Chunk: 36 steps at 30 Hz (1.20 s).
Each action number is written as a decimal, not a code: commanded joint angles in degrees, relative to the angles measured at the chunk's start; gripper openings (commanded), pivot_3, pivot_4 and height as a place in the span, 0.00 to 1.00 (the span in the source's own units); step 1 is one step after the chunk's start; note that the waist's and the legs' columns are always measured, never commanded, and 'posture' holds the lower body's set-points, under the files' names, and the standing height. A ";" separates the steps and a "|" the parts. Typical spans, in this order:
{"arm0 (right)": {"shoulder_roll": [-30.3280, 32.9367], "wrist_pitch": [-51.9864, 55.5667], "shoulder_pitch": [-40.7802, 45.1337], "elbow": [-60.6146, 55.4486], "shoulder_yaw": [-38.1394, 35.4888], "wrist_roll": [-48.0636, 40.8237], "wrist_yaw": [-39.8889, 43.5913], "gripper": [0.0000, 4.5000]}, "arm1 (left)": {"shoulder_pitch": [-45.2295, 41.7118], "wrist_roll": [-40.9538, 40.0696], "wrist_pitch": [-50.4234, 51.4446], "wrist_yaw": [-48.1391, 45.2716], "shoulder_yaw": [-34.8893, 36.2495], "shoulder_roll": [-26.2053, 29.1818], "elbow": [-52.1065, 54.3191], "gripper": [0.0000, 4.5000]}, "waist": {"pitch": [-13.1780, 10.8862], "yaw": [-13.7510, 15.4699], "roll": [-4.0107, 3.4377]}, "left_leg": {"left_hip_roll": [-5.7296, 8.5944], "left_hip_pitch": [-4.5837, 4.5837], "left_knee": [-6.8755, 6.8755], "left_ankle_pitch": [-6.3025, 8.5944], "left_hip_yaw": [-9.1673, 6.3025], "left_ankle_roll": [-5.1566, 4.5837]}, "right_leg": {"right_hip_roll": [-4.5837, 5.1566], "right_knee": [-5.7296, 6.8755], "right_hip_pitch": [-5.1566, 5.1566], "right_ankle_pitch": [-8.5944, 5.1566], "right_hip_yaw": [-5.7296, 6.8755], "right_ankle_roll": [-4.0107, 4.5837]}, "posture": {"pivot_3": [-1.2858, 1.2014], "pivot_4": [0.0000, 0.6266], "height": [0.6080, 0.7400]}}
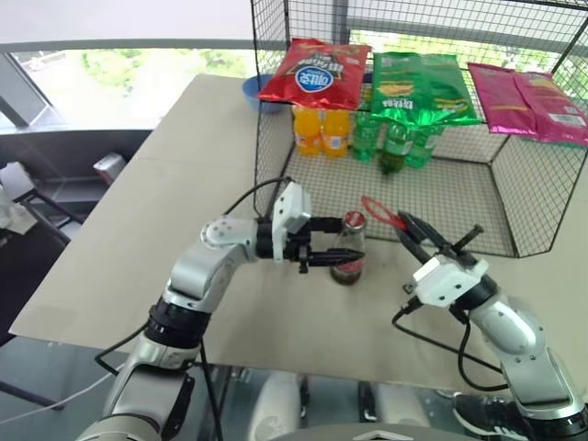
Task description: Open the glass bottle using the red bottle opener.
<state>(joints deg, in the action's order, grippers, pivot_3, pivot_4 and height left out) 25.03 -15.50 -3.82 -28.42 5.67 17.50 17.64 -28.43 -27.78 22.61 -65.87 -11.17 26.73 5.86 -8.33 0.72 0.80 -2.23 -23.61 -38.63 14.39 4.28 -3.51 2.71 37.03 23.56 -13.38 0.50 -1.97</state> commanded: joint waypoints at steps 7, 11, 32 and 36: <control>-0.40 -6.08 -2.36 -0.53 3.35 0.60 0.17 0.00 | -1.71 -0.07 -0.15 1.72 2.27 0.17 -0.84 0.48 | 0.00 -0.01 0.00 | 0.00 0.00 0.00 0.00 -0.02 -0.01 | 0.00 0.00 0.01 0.00 0.01 0.01 | 0.52 0.24 1.00; -0.18 -8.59 -3.42 2.03 4.75 2.99 -0.82 0.00 | -1.85 -0.13 0.04 1.65 2.45 0.45 -0.93 0.48 | 0.00 -0.01 0.00 | 0.00 0.01 -0.01 0.00 0.01 -0.01 | 0.01 0.00 0.00 0.00 -0.01 0.00 | 0.52 0.24 1.00; -2.94 -18.19 -0.22 18.46 12.40 20.97 -15.20 0.00 | -2.79 0.17 1.92 2.66 2.82 0.74 -0.08 0.48 | 0.02 -0.03 0.02 | -0.02 0.30 0.00 -0.03 0.10 0.04 | 0.01 0.17 -0.14 -0.02 -0.10 0.02 | 0.52 0.24 1.00; -4.27 -17.24 2.21 19.36 12.44 22.75 -17.44 0.00 | -2.91 0.38 2.04 2.50 2.96 0.95 -0.10 0.48 | 0.02 -0.20 0.03 | -0.03 0.86 0.18 -0.01 0.31 0.02 | 0.02 0.16 -0.48 -0.13 -0.28 -0.15 | 0.52 0.24 1.00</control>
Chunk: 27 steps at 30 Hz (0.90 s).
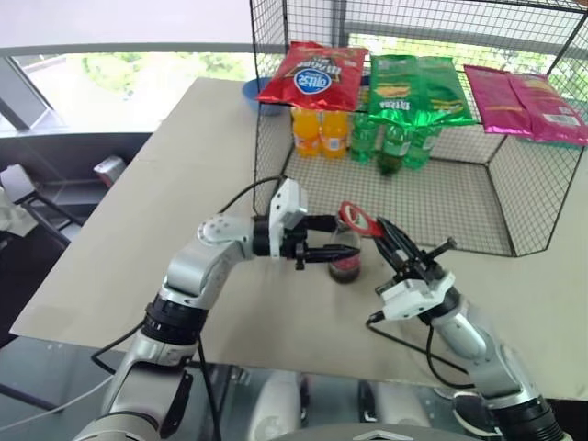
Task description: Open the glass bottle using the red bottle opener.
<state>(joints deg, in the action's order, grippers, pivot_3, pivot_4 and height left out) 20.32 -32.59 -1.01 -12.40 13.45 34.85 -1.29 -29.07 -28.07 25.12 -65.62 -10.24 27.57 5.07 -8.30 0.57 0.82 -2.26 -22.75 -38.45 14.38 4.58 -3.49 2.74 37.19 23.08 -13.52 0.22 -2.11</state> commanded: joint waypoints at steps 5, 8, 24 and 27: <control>0.61 0.76 0.89 6.43 6.70 12.10 -1.33 0.00 | -2.43 0.92 -0.30 2.36 2.05 0.04 0.65 0.48 | 0.01 -0.26 0.01 | -0.05 0.05 0.00 0.00 0.04 0.00 | 0.00 0.05 -0.01 0.06 -0.04 0.10 | 0.52 0.24 1.00; 2.04 1.48 1.85 7.37 7.63 16.46 -2.48 0.00 | -2.46 1.09 -0.30 2.48 1.99 -0.09 0.59 0.48 | 0.04 -0.28 0.00 | -0.05 0.09 0.00 0.00 0.05 0.00 | 0.00 0.05 -0.03 0.06 -0.06 0.10 | 0.52 0.24 1.00; 22.37 3.14 5.00 -6.03 -4.04 7.76 9.00 0.00 | -2.23 2.99 -2.20 1.88 0.90 -1.14 -1.72 0.48 | 0.26 0.11 0.09 | -0.03 0.17 0.06 0.01 0.07 -0.02 | 0.11 -0.02 -0.09 0.04 -0.03 0.08 | 0.52 0.24 1.00; 24.46 2.74 7.72 -6.88 -4.70 5.05 11.53 0.00 | -2.08 3.07 -2.61 1.90 0.72 -1.29 -1.87 0.48 | 0.25 0.14 0.10 | -0.02 0.12 0.06 0.02 0.09 -0.03 | 0.12 -0.09 -0.08 0.04 -0.04 0.07 | 0.52 0.24 1.00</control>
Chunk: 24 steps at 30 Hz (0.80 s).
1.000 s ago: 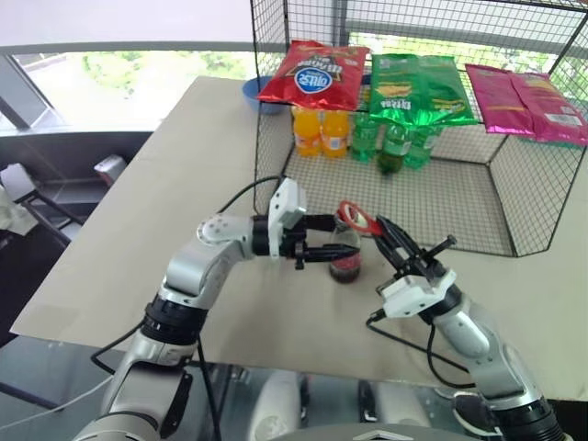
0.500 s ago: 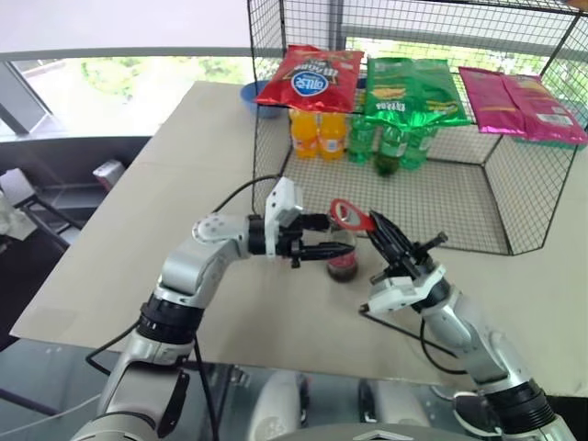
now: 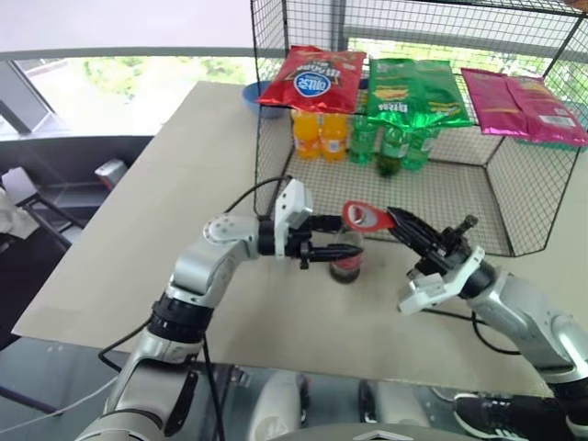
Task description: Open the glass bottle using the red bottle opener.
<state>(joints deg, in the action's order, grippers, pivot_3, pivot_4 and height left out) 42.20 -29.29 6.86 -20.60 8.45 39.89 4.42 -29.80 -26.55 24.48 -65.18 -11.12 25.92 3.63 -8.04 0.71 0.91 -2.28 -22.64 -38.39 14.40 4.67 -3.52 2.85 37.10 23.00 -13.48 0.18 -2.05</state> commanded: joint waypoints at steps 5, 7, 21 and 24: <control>3.61 -0.89 4.29 0.40 0.23 -3.39 9.56 0.00 | -0.97 1.44 -2.30 1.33 1.45 0.41 -0.21 0.48 | -0.05 -0.07 0.06 | -0.01 -0.03 0.03 0.00 -0.02 0.00 | -0.01 -0.05 0.01 0.00 0.02 0.00 | 0.52 0.24 1.00; 3.73 -0.84 6.10 0.00 -0.20 -4.93 11.19 0.00 | -0.73 1.35 -2.36 1.27 1.46 0.49 0.03 0.48 | -0.06 -0.07 0.06 | -0.02 -0.05 0.03 0.00 -0.02 0.00 | -0.01 -0.06 0.02 0.00 0.03 0.00 | 0.52 0.24 1.00; -5.00 17.70 6.62 -13.15 -9.59 -21.26 19.28 0.00 | 0.59 0.32 -2.90 1.59 2.06 0.94 1.84 0.48 | -0.23 0.15 0.15 | -0.02 -0.41 0.07 0.00 0.00 0.00 | 0.01 -0.08 0.32 0.08 0.03 0.12 | 0.52 0.24 1.00; -10.61 38.40 -1.20 -22.62 -14.70 -33.25 21.89 0.00 | 0.83 0.24 -3.19 1.79 2.27 0.70 2.01 0.48 | -0.25 0.14 0.17 | -0.02 -0.48 0.09 0.00 -0.06 0.00 | 0.02 -0.13 0.33 0.08 0.10 0.12 | 0.52 0.24 1.00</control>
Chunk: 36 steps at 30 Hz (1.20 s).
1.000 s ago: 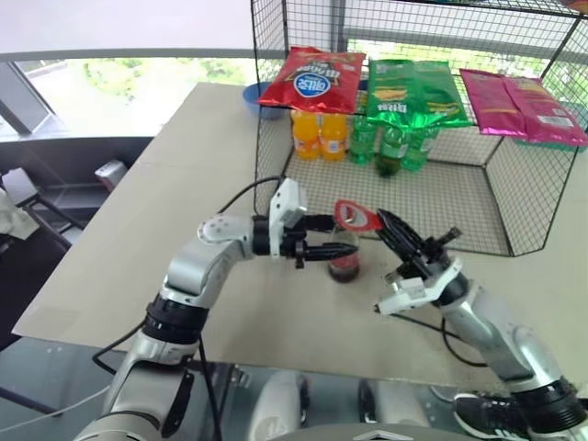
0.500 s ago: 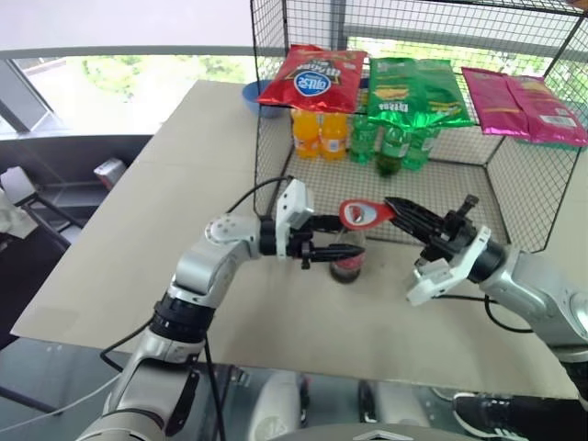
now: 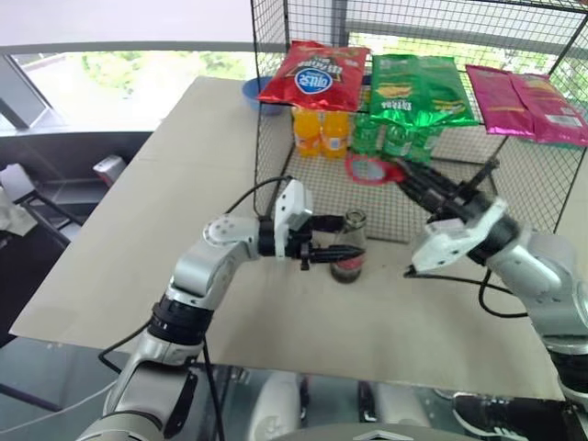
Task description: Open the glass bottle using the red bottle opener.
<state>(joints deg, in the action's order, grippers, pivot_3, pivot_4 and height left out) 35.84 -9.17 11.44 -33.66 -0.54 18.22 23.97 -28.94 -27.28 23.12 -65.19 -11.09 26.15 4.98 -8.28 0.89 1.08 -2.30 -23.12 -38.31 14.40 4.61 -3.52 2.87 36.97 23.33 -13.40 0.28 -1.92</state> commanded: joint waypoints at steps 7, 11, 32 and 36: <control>-12.28 54.41 -24.35 -21.08 -9.75 -32.81 4.46 0.00 | 0.80 1.06 -3.01 2.38 2.29 -0.47 1.17 0.48 | -0.07 -0.24 -0.12 | -0.03 -0.20 -0.01 0.00 -0.13 0.00 | 0.28 -0.01 0.13 0.01 0.11 0.01 | 0.52 0.24 1.00; -16.11 65.33 -25.05 -19.46 -11.17 -39.59 2.17 0.00 | 0.78 1.31 -3.57 2.75 2.24 -0.83 1.05 0.48 | -0.11 -0.30 -0.19 | -0.09 -0.20 -0.01 0.01 -0.19 0.01 | 0.27 -0.01 0.18 0.03 0.16 0.05 | 0.52 0.24 1.00; -7.90 53.15 -19.20 -10.39 -9.04 -34.84 -1.42 0.98 | 1.90 1.11 -4.66 2.85 2.33 -0.45 1.86 0.48 | -0.13 -0.27 -0.19 | 0.06 -0.62 -0.05 0.00 -0.40 -0.01 | 0.03 -0.18 0.41 -0.07 0.36 -0.15 | 0.52 0.24 1.00; -7.43 48.05 -18.72 -9.48 -7.01 -33.82 -0.33 1.00 | 1.94 0.57 -4.61 2.66 2.68 -0.32 2.08 0.73 | -0.14 -0.19 -0.19 | 0.00 -0.63 -0.01 0.00 -0.47 -0.01 | -0.12 -0.17 0.41 -0.06 0.35 -0.11 | 0.52 0.24 1.00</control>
<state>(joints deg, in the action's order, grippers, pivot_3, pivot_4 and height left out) 28.36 41.80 -7.93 -42.46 -7.72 -15.97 23.21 -26.79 -26.72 19.48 -63.09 -10.09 25.55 5.82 -8.42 0.70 0.89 -2.30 -23.76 -38.31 14.40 4.15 -3.53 2.75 36.80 23.75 -13.45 0.62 -2.03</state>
